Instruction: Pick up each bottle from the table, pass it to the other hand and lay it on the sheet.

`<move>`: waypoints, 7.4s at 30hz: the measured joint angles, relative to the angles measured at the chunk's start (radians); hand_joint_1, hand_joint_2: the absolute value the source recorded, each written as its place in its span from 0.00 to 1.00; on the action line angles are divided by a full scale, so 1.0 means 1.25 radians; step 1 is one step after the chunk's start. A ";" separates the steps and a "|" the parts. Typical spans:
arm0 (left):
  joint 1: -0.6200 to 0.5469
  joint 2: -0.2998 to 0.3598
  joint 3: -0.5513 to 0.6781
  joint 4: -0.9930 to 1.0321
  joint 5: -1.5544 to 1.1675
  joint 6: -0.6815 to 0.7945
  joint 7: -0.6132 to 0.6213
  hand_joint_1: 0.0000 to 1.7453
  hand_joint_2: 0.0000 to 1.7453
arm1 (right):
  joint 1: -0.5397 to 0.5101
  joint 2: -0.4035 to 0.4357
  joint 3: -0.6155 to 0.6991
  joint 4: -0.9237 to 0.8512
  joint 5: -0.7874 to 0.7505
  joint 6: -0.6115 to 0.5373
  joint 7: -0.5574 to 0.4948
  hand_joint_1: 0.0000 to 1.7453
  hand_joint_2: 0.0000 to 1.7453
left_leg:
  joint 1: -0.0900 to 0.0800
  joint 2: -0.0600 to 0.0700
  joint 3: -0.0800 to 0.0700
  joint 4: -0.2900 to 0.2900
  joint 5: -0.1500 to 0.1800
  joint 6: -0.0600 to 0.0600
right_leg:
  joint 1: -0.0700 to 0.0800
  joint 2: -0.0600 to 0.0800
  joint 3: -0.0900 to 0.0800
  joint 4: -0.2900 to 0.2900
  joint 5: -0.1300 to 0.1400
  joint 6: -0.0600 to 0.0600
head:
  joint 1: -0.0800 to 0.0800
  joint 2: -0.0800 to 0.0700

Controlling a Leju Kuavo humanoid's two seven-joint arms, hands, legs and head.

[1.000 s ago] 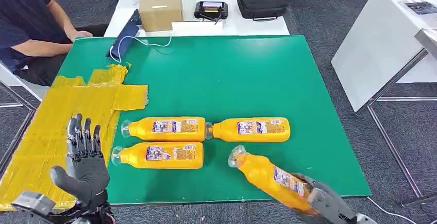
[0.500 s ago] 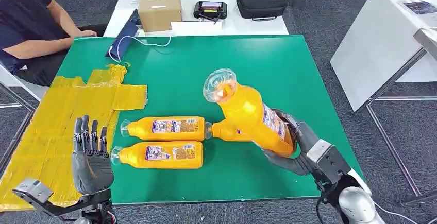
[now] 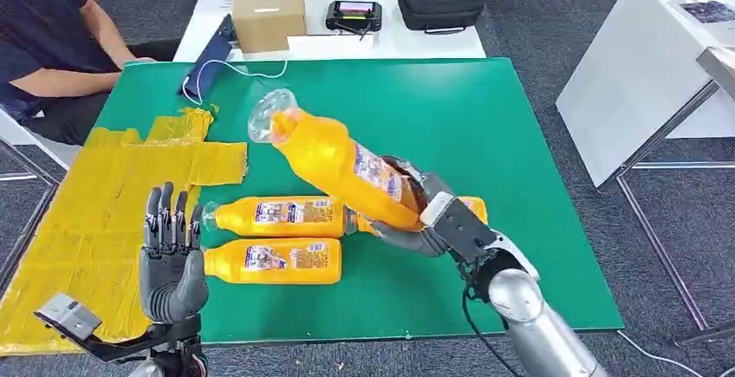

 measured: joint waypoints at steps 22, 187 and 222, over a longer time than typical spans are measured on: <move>-0.006 0.021 -0.053 -0.033 0.016 -0.110 -0.051 0.00 1.00 | -0.056 0.044 0.233 0.063 0.008 0.060 -0.029 1.00 1.00 | 0.000 0.000 -0.001 0.000 0.000 0.000 | 0.000 0.000 -0.001 0.000 0.000 0.000 | 0.000 0.000; -0.457 0.257 0.137 0.365 -0.367 -0.153 0.134 0.00 0.00 | -0.206 0.305 0.297 0.722 0.704 -0.126 0.187 0.00 1.00 | 0.002 0.002 0.000 0.000 0.003 -0.003 | 0.002 0.001 -0.003 0.002 0.002 -0.003 | 0.001 0.000; -0.498 0.233 0.125 0.427 -0.328 -0.146 0.107 0.00 0.00 | -0.221 0.359 0.347 0.816 0.664 -0.069 0.102 0.00 1.00 | 0.009 0.011 0.012 -0.001 0.005 -0.011 | 0.008 0.011 0.005 0.002 0.006 -0.014 | 0.002 0.000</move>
